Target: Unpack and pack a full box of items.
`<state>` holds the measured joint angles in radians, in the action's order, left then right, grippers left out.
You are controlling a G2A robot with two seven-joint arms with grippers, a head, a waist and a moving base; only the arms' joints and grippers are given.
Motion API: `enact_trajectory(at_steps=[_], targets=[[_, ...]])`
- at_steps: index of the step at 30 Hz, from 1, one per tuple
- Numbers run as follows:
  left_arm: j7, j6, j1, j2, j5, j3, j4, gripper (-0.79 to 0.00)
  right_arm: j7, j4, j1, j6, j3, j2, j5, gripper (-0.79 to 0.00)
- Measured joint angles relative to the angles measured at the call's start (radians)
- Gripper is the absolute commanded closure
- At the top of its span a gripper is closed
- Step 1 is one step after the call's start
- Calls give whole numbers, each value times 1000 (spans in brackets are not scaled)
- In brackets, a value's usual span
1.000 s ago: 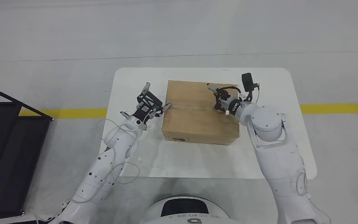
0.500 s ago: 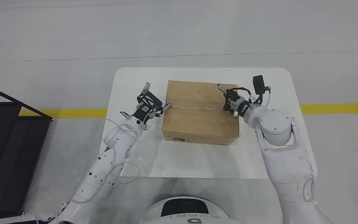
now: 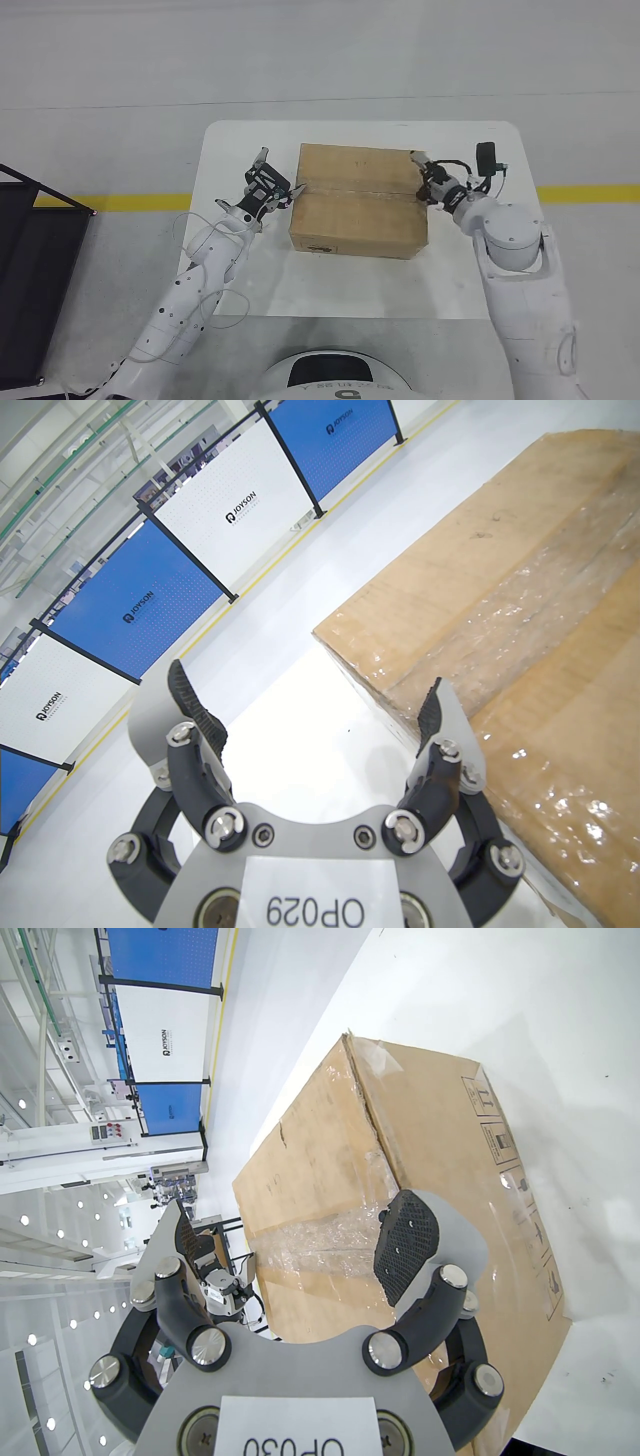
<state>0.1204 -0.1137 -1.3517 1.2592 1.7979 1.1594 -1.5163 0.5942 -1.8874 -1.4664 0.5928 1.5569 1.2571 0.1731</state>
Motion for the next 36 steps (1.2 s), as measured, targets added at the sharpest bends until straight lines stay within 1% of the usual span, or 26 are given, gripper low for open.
enact_trajectory(at_steps=[7, 19, 22, 25, 28, 32, 36], targets=[[0, 0, 0, 0, 0, 0, 0, -785, -13, 4, -21, -16, 35, -5, -37, -785], [0, 0, 0, 0, 0, 0, 0, -785, -87, 23, -61, -79, 115, -6, -155, -785], [0, 0, 0, 0, 0, 0, 0, -785, -135, 15, -79, -100, 133, -4, -187, -785], [0, 2, 0, 0, -2, 2, -1, -785, -212, -5, -108, -135, 150, 2, -226, -785], [11, 35, -9, -2, -18, 30, -16, -785, -308, -30, -145, -196, 164, 11, -274, -785], [31, 98, -35, -8, -50, 100, -51, -785, -437, -67, -202, -257, 167, 21, -310, -785], [29, 144, -68, -13, -85, 170, -84, -785, -463, -84, -230, -283, 168, 25, -331, -785]])
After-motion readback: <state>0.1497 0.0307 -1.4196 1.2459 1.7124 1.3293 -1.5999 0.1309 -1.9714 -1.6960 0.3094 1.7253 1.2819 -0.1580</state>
